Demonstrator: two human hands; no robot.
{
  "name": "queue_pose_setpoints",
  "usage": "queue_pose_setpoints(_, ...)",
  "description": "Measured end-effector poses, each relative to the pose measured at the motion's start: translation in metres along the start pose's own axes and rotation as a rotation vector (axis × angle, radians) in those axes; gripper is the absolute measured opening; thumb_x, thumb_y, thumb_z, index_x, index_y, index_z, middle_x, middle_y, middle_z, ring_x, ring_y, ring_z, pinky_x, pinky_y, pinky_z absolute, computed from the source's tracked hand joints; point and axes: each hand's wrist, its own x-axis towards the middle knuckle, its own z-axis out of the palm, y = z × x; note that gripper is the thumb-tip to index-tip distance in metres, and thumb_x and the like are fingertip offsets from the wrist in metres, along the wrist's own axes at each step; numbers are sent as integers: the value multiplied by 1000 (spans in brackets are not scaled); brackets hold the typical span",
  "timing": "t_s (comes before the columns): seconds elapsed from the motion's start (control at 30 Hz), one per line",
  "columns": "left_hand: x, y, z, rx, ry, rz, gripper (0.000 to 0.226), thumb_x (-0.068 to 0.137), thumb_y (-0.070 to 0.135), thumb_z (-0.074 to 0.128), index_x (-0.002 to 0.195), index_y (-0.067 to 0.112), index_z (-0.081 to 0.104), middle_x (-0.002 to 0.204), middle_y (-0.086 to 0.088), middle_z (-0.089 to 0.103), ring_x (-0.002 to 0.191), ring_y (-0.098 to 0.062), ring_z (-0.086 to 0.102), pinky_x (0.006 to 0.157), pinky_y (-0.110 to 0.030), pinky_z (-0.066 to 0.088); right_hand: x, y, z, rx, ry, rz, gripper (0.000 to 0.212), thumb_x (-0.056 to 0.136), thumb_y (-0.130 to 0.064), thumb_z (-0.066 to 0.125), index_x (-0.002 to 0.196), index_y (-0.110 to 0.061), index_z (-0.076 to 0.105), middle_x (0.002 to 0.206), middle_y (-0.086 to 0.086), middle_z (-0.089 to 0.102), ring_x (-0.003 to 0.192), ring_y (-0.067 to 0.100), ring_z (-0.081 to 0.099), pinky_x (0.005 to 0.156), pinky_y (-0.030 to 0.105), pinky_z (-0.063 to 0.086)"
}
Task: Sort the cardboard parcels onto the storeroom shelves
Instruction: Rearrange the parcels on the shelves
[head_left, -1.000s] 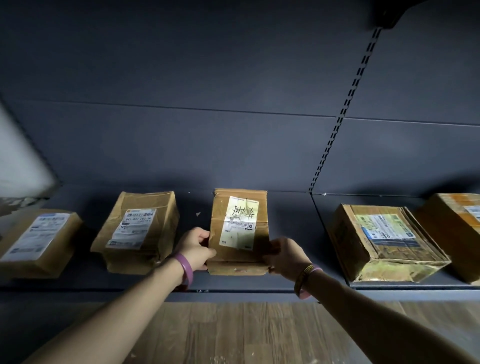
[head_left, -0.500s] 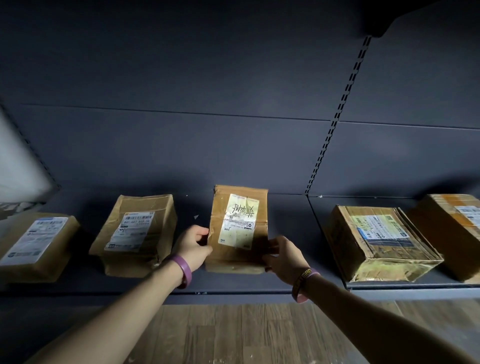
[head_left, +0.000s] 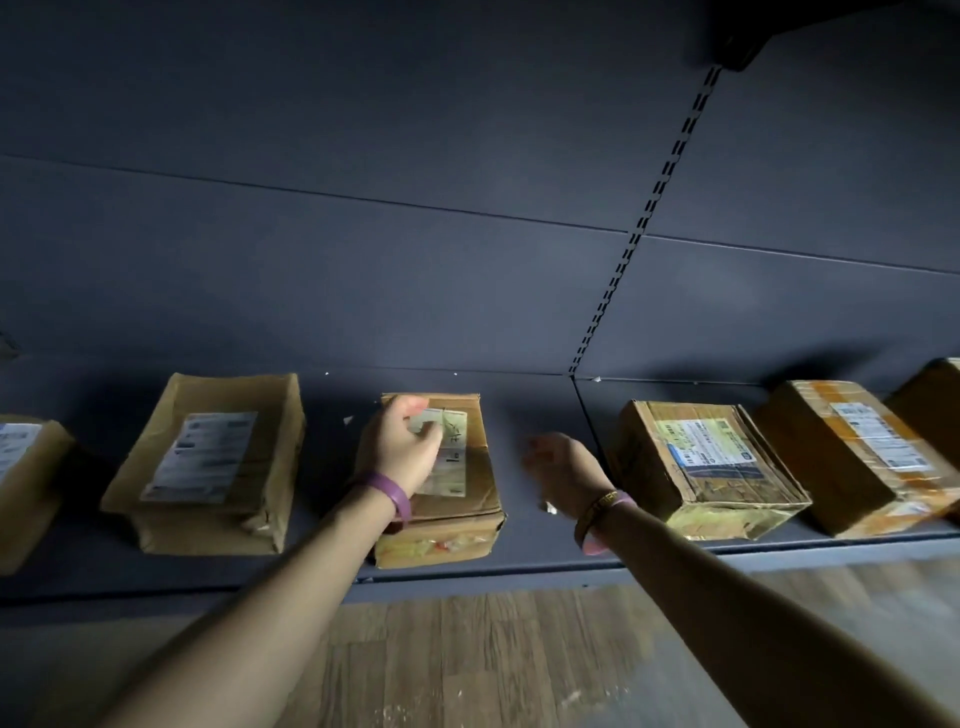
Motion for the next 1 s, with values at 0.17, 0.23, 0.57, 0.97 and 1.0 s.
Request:
queue_pose_setpoints(0.17, -27, 50, 84, -160, -171, -104, 31, 85, 14, 62, 115, 8, 65, 113, -8, 67, 107, -21, 62, 90, -24, 45, -17, 37, -60, -115, 98, 12, 22, 91, -13, 58, 100, 5, 67, 102, 23, 68, 98, 40, 60, 83, 37, 47)
queue_pose_setpoints(0.23, -38, 65, 118, -177, -218, -113, 32, 86, 14, 62, 118, 6, 64, 116, -9, 67, 109, -21, 62, 91, -25, 45, -16, 65, -89, -126, 131, 15, 23, 91, -13, 57, 104, 5, 66, 105, 24, 68, 101, 41, 61, 85, 39, 48)
queue_pose_setpoints(0.57, -76, 103, 266, 148, -228, -211, 49, 88, 31, 62, 132, 12, 53, 126, -5, 59, 114, -20, 57, 90, -23, 42, 48, 235, -219, -93, 132, -72, 30, 98, -20, 50, 124, -10, 59, 122, 13, 64, 97, 23, 63, 72, 19, 49)
queue_pose_setpoints(0.97, -99, 126, 316, 128, 50, -366, 40, 86, 5, 63, 126, 11, 57, 113, -8, 66, 98, -22, 61, 88, -35, 51, 70, 303, -238, 108, -219, -16, 31, 95, -33, 57, 121, -15, 56, 100, 1, 67, 85, 12, 65, 69, 23, 54)
queue_pose_setpoints(1.0, -100, 124, 314, 121, 41, -363, 42, 86, 4, 64, 127, 11, 57, 113, -8, 66, 97, -21, 60, 89, -35, 51, 71, 305, -238, 107, -215, -24, 29, 95, -31, 58, 119, -14, 58, 95, -2, 66, 81, 9, 64, 65, 19, 51)
